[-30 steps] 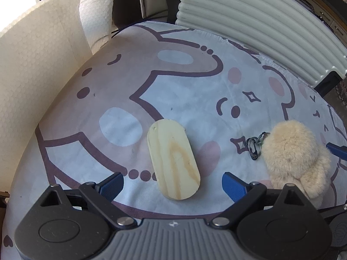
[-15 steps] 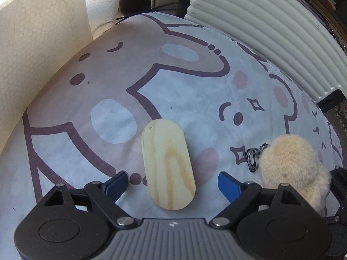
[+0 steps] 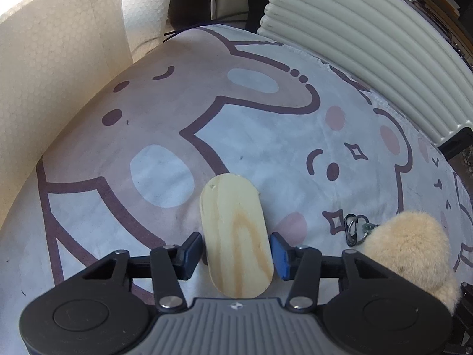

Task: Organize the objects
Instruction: 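Close the left gripper on the wooden block while the right gripper closes on the bunny, then lift and carry the wooden block with the left tool while the right tool carries the bunny over the box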

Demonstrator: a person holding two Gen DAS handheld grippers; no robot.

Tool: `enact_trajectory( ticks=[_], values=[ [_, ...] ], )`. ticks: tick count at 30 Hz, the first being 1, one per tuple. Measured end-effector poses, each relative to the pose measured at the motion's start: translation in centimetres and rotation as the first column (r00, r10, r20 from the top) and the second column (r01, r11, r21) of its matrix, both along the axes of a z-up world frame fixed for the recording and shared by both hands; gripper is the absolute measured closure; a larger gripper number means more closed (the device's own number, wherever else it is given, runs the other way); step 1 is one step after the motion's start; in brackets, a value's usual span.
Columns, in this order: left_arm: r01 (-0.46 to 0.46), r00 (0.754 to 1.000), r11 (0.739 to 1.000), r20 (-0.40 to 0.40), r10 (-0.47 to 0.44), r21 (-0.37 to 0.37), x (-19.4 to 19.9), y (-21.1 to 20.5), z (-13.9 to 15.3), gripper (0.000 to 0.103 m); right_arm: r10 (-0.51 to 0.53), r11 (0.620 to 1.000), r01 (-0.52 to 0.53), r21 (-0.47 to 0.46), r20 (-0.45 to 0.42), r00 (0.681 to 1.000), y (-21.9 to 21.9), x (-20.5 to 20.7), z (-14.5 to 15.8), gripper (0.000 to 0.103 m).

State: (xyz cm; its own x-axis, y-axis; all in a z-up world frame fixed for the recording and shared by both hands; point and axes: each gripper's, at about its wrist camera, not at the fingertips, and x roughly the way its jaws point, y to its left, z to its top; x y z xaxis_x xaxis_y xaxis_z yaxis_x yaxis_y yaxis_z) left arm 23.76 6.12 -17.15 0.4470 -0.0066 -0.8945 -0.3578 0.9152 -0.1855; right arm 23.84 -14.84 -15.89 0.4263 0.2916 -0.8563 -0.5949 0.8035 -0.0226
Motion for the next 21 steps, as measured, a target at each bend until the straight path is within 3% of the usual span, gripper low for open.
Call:
enact_trajectory(
  ticks=[6, 12, 15, 21],
  values=[
    [0.121, 0.992, 0.992, -0.049, -0.119, 0.045, -0.5, -0.9, 0.2, 0.054, -0.118, 0.991, 0.121, 0.052, -0.062, 0.991, -0.2, -1.3, 0.0, 0.053],
    [0.307, 0.947, 0.95, -0.117, -0.3, 0.049, -2.0, -2.5, 0.0, 0.056, -0.24, 0.965, 0.248, 0.08, -0.105, 0.965, -0.6, -2.2, -0.3, 0.053],
    [0.309, 0.944, 0.95, -0.133, -0.301, 0.044, -2.4, -2.6, -0.1, 0.056, -0.272, 0.956, 0.282, 0.083, -0.109, 0.956, -0.5, -2.7, -0.2, 0.053],
    [0.214, 0.971, 0.975, -0.118, -0.206, 0.054, -2.1, -2.5, -0.1, 0.055, -0.303, 0.947, 0.313, 0.076, -0.115, 0.946, -0.4, -3.7, -0.1, 0.053]
  ],
)
